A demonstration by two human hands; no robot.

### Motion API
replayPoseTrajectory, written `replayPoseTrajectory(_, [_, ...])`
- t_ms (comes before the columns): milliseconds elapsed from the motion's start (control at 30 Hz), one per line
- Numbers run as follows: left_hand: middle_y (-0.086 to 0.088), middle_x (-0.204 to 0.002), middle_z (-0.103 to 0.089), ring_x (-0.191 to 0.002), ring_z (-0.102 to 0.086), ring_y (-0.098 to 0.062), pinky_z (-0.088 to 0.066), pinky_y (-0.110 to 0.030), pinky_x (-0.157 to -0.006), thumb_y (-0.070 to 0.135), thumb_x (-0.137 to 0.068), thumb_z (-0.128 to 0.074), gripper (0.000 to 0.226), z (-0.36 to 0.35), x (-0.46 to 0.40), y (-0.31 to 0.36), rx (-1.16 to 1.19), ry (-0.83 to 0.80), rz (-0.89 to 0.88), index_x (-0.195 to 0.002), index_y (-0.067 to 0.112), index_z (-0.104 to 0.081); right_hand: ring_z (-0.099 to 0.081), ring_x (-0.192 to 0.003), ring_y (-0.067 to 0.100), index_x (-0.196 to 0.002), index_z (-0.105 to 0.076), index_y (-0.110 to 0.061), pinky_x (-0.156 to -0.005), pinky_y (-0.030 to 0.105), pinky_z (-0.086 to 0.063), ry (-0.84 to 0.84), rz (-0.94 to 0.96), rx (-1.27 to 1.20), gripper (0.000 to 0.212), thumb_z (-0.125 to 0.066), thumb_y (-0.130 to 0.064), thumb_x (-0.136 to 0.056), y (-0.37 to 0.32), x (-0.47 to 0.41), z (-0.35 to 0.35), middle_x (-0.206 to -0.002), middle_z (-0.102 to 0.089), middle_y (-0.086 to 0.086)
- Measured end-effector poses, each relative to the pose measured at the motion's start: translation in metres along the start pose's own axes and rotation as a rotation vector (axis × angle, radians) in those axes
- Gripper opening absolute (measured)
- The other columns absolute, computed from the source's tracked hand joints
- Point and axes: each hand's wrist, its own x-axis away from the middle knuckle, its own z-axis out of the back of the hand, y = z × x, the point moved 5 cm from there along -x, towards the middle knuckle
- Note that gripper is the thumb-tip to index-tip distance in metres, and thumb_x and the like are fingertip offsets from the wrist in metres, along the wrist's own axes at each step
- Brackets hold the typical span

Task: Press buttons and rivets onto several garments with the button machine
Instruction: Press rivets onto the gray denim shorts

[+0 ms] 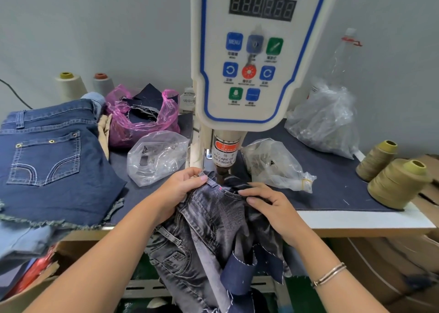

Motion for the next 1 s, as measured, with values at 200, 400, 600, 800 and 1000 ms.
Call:
replayPoseTrajectory(200, [-0.015,-0.108,-0.071,-0.094,-0.068,-0.023,-0.054,-0.033,-0.087,0.029,-0.080,-0.073,0.036,0.0009,-0.0010,-0.0026,0.013,-0.042,0.004,-0.107,0.010,-0.060,-0.059,-0.108,0.003,-0.091,-0.077,-0.033,-0.088,0.009,-0.040,0.035,0.003,-0.057,0.033,-0.061,-0.004,-0.089,0.0007,-0.0003,0.0024,-0.108,-0.067,-0.016])
replayPoseTrajectory(400, [-0.009,-0.101,-0.074,-0.093,-0.069,-0.021,-0.046,-0.042,-0.098,0.035,-0.077,-0.068,0.034,0.0043,-0.0017,-0.0044,-0.006,-0.034,-0.008,-0.104,0.014,-0.062,-0.061,-0.106,0.003,-0.095,-0.075,-0.034,-0.085,0.010,-0.043,0.043,-0.009,-0.073,0.030,-0.062,-0.007,-0.088,0.0027,-0.0008,0.0028,-0.111,-0.068,-0.014])
replayPoseTrajectory(600, [-0.011,-0.101,-0.073,-0.094,-0.069,-0.023,-0.044,-0.049,-0.103,0.033,-0.077,-0.067,0.033,0.0035,-0.0010,-0.0034,-0.021,-0.028,-0.008,-0.104,0.013,-0.061,-0.063,-0.103,0.004,-0.096,-0.074,-0.035,-0.081,0.011,-0.046,0.041,-0.037,-0.085,0.028,-0.063,-0.010,-0.088,0.0045,-0.0005,0.0034,-0.110,-0.067,-0.016])
replayPoseTrajectory(800, [-0.011,-0.103,-0.073,-0.095,-0.069,-0.023,-0.044,-0.046,-0.101,0.033,-0.077,-0.066,0.034,0.0020,0.0011,-0.0007,-0.032,-0.023,-0.010,-0.104,0.013,-0.061,-0.064,-0.103,0.006,-0.099,-0.073,-0.036,-0.082,0.014,-0.047,0.032,-0.061,-0.064,0.026,-0.065,-0.014,-0.088,0.0046,-0.0006,0.0037,-0.110,-0.068,-0.015])
replayPoseTrajectory(1000, [-0.010,-0.097,-0.073,-0.089,-0.067,-0.024,-0.040,-0.049,-0.100,0.034,-0.074,-0.069,0.022,0.0027,0.0059,0.0008,-0.022,-0.024,-0.012,-0.093,0.021,-0.066,-0.063,-0.105,0.007,-0.099,-0.072,-0.036,-0.087,0.018,-0.048,-0.007,-0.031,-0.033,0.026,-0.066,-0.014,-0.087,-0.0039,0.0068,-0.0007,-0.111,-0.068,-0.013])
